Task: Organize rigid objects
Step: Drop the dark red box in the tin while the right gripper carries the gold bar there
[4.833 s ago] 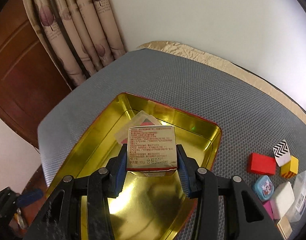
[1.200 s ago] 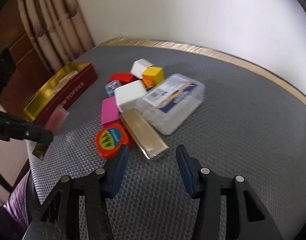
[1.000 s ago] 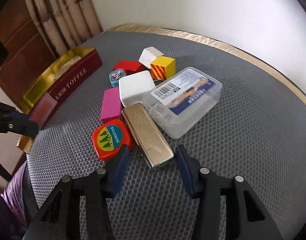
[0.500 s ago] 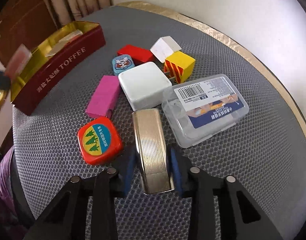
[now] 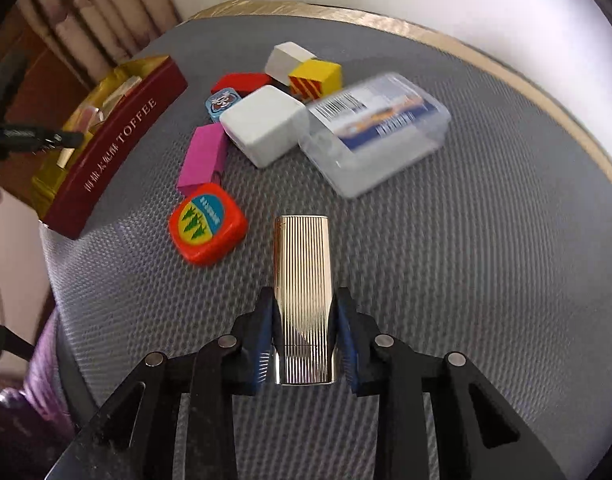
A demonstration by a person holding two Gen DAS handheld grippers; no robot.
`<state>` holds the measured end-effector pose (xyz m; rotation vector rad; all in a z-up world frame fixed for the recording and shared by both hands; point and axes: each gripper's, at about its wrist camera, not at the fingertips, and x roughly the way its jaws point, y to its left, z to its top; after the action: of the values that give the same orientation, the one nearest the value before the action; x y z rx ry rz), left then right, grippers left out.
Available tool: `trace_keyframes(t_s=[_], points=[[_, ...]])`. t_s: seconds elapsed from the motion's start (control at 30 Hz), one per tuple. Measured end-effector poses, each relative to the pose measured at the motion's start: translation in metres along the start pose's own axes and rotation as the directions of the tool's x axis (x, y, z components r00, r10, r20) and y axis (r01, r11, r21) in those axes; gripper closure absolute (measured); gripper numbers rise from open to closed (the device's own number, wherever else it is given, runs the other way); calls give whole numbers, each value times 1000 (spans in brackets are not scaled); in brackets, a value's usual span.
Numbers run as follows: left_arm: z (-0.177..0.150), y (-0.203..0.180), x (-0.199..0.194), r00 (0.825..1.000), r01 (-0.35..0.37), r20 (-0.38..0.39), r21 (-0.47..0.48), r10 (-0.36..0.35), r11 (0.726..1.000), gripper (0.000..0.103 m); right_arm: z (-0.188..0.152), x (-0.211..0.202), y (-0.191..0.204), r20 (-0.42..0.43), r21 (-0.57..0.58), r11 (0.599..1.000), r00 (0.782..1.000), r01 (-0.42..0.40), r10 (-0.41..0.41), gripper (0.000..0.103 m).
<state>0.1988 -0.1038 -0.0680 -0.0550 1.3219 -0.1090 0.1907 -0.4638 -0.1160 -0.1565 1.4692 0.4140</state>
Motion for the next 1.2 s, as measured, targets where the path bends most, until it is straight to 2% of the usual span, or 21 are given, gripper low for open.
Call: trace_keyframes(t_s=[0.13,0.23,0.33,0.4,0.63,0.73,0.87,0.97,1.07,1.13,1.2], points=[[4,14,6,997,-83,5,-54,83,995,68,-8,-5,-5,-4,70,996,999,-47,47,75],[-3,24,-2,996,-79,25,-76,81,994,66,-14,-8,-4,-7,112,991,997,-78,79,75],[-18,30,-17,998,-25,54,-90,30,996,65,-21,-12,-12,0,176,976,991,-129,131,75],[-31,32,-28,996,-18,85,-101,26,995,65,-24,-14,-15,11,218,962,986,-164,166,75],[-76,40,-58,978,-47,197,-128,72,991,64,-30,-40,-23,86,342,888,951,-309,297,75],[-88,45,-71,964,-65,248,-136,97,989,64,-27,-56,-18,123,369,849,925,-380,360,75],[-102,53,-87,917,-150,348,-151,195,977,63,5,-68,29,160,315,837,894,-448,419,75],[-107,60,-89,891,-206,377,-163,253,965,58,43,-67,83,160,228,839,869,-494,468,75],[-110,72,-86,890,-214,371,-175,266,961,55,84,-50,144,130,140,845,856,-515,500,75],[-111,83,-84,898,-192,360,-199,254,961,55,109,-31,178,106,116,850,857,-514,504,75],[-113,91,-84,897,-172,367,-225,247,959,55,128,-9,200,81,120,856,864,-503,497,75]])
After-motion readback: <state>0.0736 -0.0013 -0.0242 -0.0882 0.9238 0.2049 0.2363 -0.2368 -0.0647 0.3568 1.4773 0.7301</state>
